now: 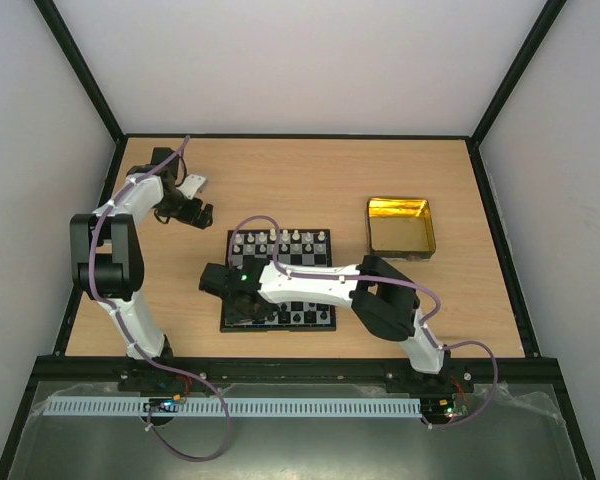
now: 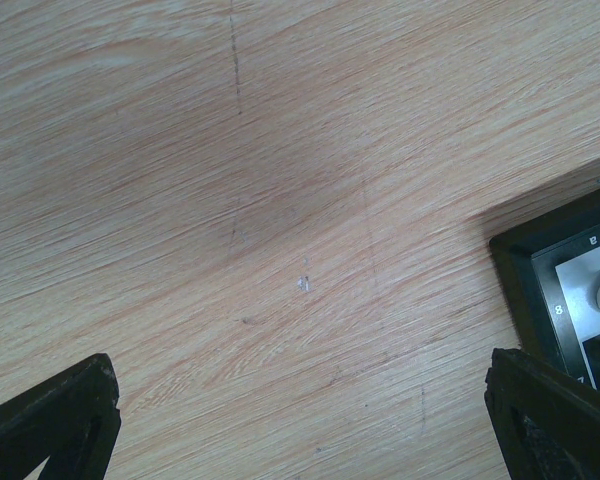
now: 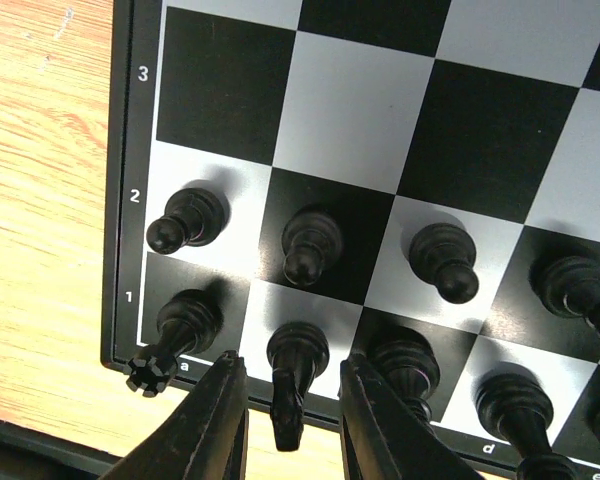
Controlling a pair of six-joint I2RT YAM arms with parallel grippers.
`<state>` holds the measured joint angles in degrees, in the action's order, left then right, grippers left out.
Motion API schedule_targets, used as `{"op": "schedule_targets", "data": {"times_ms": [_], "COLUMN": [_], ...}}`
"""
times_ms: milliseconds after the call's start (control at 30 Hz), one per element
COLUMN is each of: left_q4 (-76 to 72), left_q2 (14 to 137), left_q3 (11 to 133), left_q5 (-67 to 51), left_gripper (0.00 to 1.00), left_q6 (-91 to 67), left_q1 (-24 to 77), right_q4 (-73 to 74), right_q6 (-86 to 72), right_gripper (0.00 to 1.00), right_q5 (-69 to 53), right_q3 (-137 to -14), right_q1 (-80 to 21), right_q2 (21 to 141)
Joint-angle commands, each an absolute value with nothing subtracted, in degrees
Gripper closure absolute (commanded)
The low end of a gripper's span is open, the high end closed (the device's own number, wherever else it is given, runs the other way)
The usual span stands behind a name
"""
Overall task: Set up the chess pieces on the board
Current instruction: Place the chess piece on the chessboard.
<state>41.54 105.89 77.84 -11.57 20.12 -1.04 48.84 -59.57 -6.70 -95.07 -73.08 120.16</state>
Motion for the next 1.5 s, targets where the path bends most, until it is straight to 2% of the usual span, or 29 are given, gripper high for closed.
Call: {"op": "schedule_targets", "data": {"times_ms": [0, 1067, 1333, 1467], "left_q4": [42.98, 43.33, 43.46, 43.57], "left_q2": [106.68, 107.00, 106.74, 106.57], "left_q3": [78.76, 78.75, 78.91, 79.46], "left_q5": [-11.77, -11.75, -11.61, -10.96], "left_gripper": [0.01, 0.01, 0.01, 0.01], "left_q6": [20.41, 20.39, 20.44, 20.39], "left_q1": [-1.14, -1.05, -0.92, -0.93], "right_q4": [48.89, 48.52, 51.43, 51.48], "right_q6": [-59.78, -59.06, -58.46, -58.84], "right_gripper": [0.75, 0.76, 0.76, 0.76], "right_q5": [-5.50, -3.67, -0.53, 0.79], "right_q3": [-94.91, -95.48, -99.13, -98.68], "right_q1": [-73.10, -73.05, -72.89, -70.63], "right_q2": [118.04, 116.57, 116.23, 112.73]}}
